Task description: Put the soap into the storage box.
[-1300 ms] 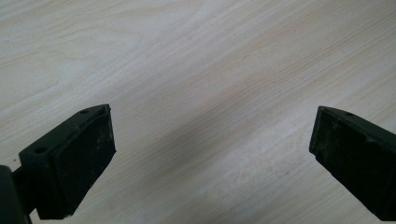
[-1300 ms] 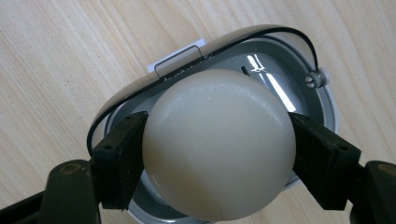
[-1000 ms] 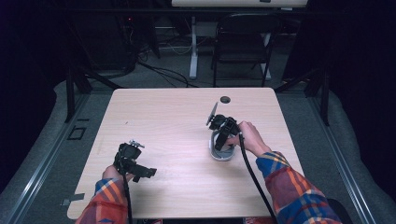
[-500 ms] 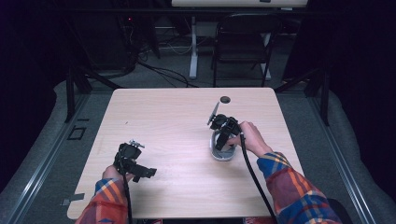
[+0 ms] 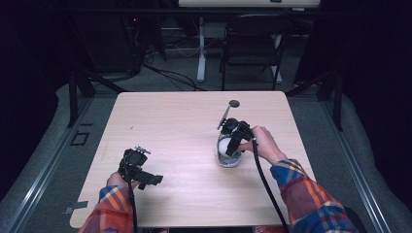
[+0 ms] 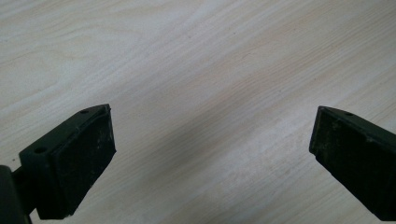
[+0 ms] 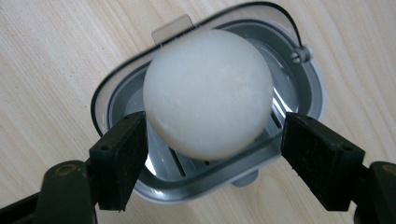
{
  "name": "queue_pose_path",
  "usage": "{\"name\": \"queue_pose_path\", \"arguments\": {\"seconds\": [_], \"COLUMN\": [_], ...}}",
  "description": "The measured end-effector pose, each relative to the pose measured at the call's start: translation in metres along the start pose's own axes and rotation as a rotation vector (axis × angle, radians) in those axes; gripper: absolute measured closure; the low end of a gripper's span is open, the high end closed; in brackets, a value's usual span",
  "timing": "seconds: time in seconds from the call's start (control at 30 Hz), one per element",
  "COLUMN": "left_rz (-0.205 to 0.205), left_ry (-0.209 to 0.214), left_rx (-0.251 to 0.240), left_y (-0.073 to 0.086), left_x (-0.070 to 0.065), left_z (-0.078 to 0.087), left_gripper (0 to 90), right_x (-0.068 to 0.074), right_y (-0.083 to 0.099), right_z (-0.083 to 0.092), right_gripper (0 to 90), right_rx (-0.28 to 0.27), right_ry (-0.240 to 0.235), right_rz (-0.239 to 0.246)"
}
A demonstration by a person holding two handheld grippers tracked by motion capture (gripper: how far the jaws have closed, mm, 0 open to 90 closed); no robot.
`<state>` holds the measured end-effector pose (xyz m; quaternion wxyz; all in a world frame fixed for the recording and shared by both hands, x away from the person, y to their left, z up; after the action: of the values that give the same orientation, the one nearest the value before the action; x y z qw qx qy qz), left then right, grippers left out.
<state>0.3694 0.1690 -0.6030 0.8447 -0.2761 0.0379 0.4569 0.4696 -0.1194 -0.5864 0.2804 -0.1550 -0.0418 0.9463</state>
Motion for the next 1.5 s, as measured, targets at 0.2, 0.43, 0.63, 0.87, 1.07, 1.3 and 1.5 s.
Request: {"name": "queue_pose_path", "arguments": {"seconds": [0.2, 0.43, 0.63, 0.87, 1.07, 1.3, 1.5], "left_rz": [0.0, 0.002, 0.002, 0.001, 0.001, 0.002, 0.003], "left_ry": [0.0, 0.001, 0.001, 0.001, 0.001, 0.001, 0.001], "left_rx": [0.0, 0.002, 0.001, 0.001, 0.001, 0.001, 0.001], "left_y": [0.0, 0.0, 0.0, 0.0, 0.0, 0.0, 0.0], "left_x": [0.0, 0.0, 0.0, 0.0, 0.0, 0.0, 0.0], "left_z": [0.0, 0.0, 0.0, 0.0, 0.0, 0.0, 0.0], "left_gripper": [0.3, 0.3, 0.3, 0.3, 0.3, 0.3, 0.3], "right_x": [-0.001, -0.008, -0.013, -0.017, -0.018, -0.02, -0.022], "right_y": [0.004, 0.013, 0.021, 0.035, 0.046, 0.074, 0.095], "right_z": [0.009, 0.022, 0.034, 0.044, 0.05, 0.053, 0.047], "right_gripper": [19.7, 14.5, 13.2, 11.4, 10.3, 10.5, 10.8], "right_rx": [-0.019, -0.044, -0.073, -0.076, -0.076, -0.073, -0.061], "right_ry": [0.006, 0.013, 0.02, 0.034, 0.05, 0.061, 0.063], "right_rz": [-0.008, -0.023, -0.043, -0.059, -0.062, -0.09, -0.121]}}
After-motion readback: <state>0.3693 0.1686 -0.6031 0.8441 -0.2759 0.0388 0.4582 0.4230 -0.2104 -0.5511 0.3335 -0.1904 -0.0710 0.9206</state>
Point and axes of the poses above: each handheld gripper's, and its own axes: z roughly backward along the jaws, y roughly out of its underside, x roughly to its left, the point moved 10 cm from there along -z, roughly forward along the jaws, and after that the axes turned 12 degrees about y, right-handed, at the moved point
